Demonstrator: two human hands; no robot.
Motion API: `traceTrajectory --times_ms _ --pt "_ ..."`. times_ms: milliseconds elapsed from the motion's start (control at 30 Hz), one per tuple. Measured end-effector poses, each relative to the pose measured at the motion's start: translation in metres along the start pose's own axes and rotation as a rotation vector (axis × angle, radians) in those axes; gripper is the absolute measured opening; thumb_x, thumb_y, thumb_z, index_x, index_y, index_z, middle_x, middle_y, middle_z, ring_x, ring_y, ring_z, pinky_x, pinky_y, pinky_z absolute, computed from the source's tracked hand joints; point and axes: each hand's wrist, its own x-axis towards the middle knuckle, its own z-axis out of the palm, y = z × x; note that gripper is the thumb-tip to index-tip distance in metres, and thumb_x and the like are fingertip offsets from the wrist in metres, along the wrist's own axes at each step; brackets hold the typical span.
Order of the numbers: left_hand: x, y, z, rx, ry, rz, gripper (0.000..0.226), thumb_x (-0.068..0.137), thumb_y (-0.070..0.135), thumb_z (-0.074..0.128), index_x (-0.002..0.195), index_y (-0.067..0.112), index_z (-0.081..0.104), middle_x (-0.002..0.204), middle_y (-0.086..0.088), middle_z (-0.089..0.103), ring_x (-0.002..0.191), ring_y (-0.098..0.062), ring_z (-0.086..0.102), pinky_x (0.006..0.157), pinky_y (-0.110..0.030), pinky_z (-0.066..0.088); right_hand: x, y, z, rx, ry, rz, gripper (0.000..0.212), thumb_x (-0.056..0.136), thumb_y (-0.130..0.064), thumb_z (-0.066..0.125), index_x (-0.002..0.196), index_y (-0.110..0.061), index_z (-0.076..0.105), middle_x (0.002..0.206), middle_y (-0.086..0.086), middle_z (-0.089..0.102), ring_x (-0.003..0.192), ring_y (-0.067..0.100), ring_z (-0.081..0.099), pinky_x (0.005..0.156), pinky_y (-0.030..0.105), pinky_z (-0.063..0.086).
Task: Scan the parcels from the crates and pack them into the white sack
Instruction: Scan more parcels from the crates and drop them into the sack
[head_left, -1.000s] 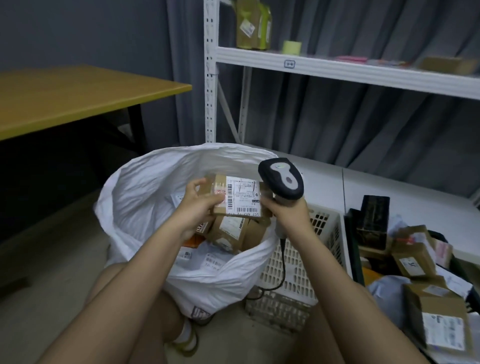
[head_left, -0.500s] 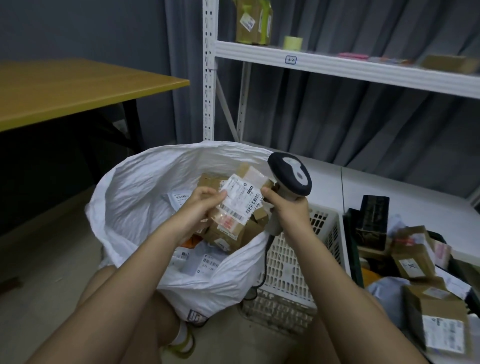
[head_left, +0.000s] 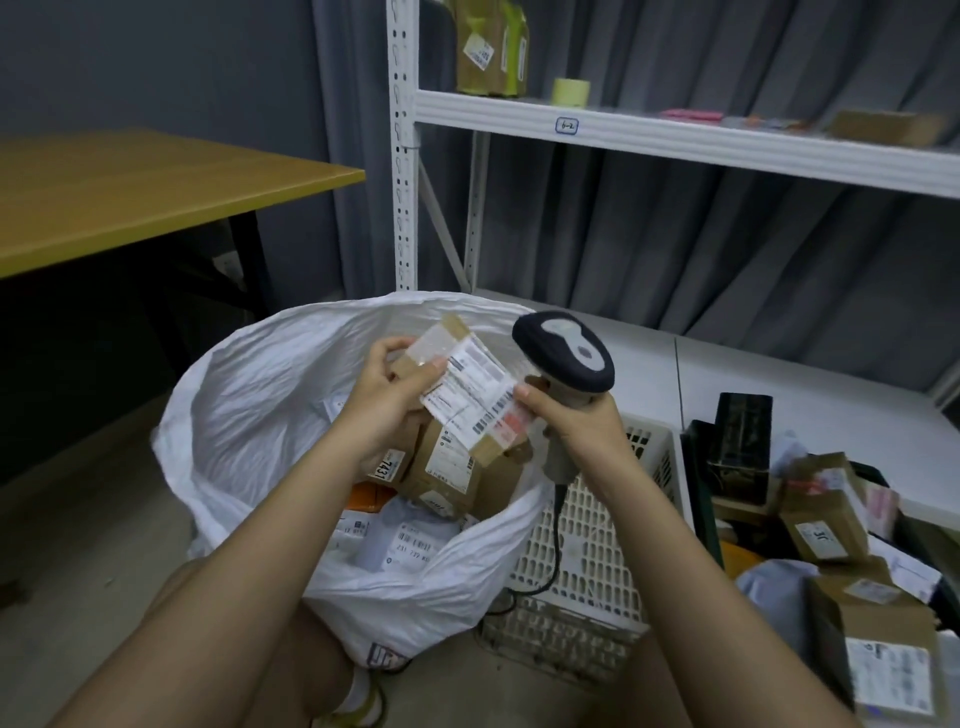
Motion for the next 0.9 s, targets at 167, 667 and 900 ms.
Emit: traceTrajectory --times_ms 167,667,900 --pt "-0.003 -0.016 -0.004 -0.161 0.039 -0.057 0.033 0.089 0.012 0.062 0.116 0.025 0.048 0.105 -0.011 0.069 0.088 -0.022 0.07 0.067 -0.035 0.058 -0.004 0.01 0.002 0.034 0.01 0.031 0.026 0.082 -0.002 0.073 0.103 -0.014 0.065 0.087 -0.007 0.071 0.066 -0.008 0.067 0.052 0.008 0.048" --pt "0.029 -0.033 -0.05 0.383 0.262 -0.129 0.037 0.079 0.02 0.076 0.107 0.009 0.053 0.109 -0.011 0.065 0.095 -0.025 0.065 0.084 -0.042 0.054 0.004 0.016 0.008 -0.233 -0.022 0.19 0.018 0.086 -0.026 0.071 0.098 -0.018 0.061 0.073 0.001 0.061 0.064 0.014 0.055 0.053 0.02 0.049" --pt "0.032 -0.046 -0.047 0.409 0.35 -0.107 0.034 0.08 0.018 0.075 0.105 0.008 0.055 0.107 -0.01 0.065 0.089 -0.022 0.063 0.077 -0.036 0.052 -0.014 0.026 0.015 -0.365 -0.173 0.14 0.018 0.078 -0.013 0.079 0.084 -0.009 0.062 0.058 -0.001 0.055 0.044 0.006 0.048 0.045 0.021 0.041"
